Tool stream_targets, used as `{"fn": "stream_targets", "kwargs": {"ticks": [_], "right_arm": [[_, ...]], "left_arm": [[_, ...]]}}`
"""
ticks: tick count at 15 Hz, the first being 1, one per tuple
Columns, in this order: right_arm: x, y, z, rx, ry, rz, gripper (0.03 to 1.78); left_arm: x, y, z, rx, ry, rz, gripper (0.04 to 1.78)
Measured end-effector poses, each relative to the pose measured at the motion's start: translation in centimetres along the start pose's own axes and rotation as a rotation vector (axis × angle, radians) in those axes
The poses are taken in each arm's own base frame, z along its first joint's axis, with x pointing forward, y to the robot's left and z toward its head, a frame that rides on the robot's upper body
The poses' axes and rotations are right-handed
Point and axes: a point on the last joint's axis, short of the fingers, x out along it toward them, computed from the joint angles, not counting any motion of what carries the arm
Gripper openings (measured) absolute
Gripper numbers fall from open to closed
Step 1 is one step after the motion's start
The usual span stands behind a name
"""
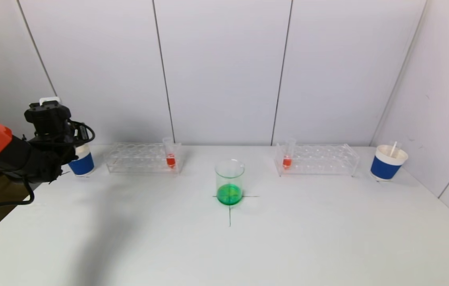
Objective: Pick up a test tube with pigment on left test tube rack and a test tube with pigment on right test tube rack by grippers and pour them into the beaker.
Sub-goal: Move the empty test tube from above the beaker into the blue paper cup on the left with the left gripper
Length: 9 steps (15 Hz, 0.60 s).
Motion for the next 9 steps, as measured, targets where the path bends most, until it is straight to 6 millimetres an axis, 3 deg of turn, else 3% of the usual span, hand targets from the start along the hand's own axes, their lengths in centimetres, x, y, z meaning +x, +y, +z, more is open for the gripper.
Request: {"fn": "stream_targets", "kwargs": {"ticks": [9], "right_arm": [[0.0, 0.0, 0.0, 0.000, 0.000, 0.000, 1.77]], "left_arm": [[0.8, 0.0, -1.9, -0.026, 0.016, -0.015, 0.44]]}}
